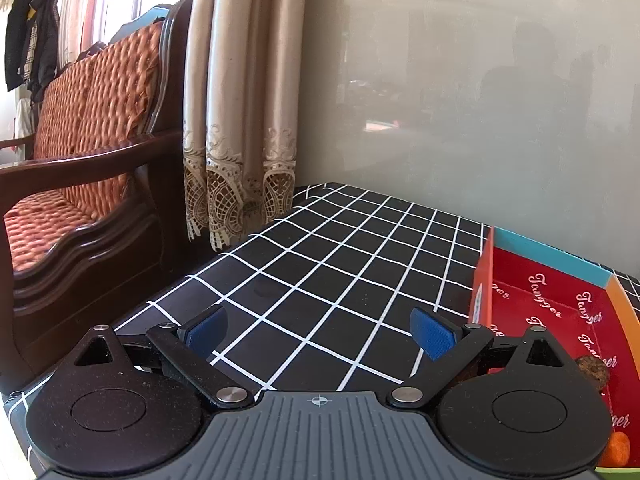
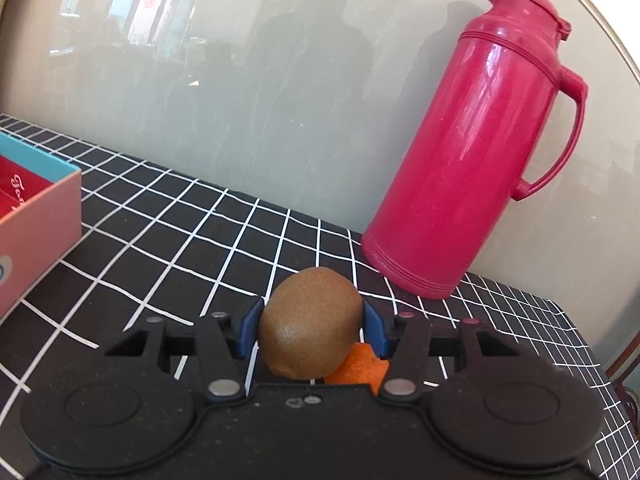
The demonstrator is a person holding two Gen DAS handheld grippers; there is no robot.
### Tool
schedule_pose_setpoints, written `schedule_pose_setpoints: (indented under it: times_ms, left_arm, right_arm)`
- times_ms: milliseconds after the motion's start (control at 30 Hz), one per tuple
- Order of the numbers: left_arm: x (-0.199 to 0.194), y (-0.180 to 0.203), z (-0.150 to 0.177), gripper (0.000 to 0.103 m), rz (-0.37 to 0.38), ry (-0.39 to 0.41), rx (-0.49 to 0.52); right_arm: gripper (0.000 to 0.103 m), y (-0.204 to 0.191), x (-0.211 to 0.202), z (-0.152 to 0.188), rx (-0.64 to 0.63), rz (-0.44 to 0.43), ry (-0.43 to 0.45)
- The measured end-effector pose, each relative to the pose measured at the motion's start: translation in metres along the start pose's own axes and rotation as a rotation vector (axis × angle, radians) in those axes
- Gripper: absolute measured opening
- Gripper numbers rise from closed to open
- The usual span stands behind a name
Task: Organize fruits
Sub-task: 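Close the right gripper on the brown kiwi, then carry the kiwi over the box and open the right gripper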
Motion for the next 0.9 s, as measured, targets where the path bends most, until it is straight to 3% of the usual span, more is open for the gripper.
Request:
schedule_pose_setpoints:
  times_ms: [400, 900]
  left_arm:
    - [-0.010, 0.003, 0.007, 0.098, 0.033, -0.012, 0.004]
    - [-0.014, -0.017, 0.012, 0.098, 0.000, 0.001, 0.011]
  right_arm:
    - [0.051, -0.001, -0.054, -0.008, 0.001, -0.023, 0.074]
    - [0.051, -0.055, -0.107, -0.011, -0.009, -0.152, 0.127]
Point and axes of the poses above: each gripper's, at about its wrist camera, not at the fingertips, and x roughly the way its jaws point, y to its right, z to its underside, the point moved 1 cm from there along x, roughly the way its jaws point, and after that the axes turned 1 degree about -x, right-handed, at the moved point
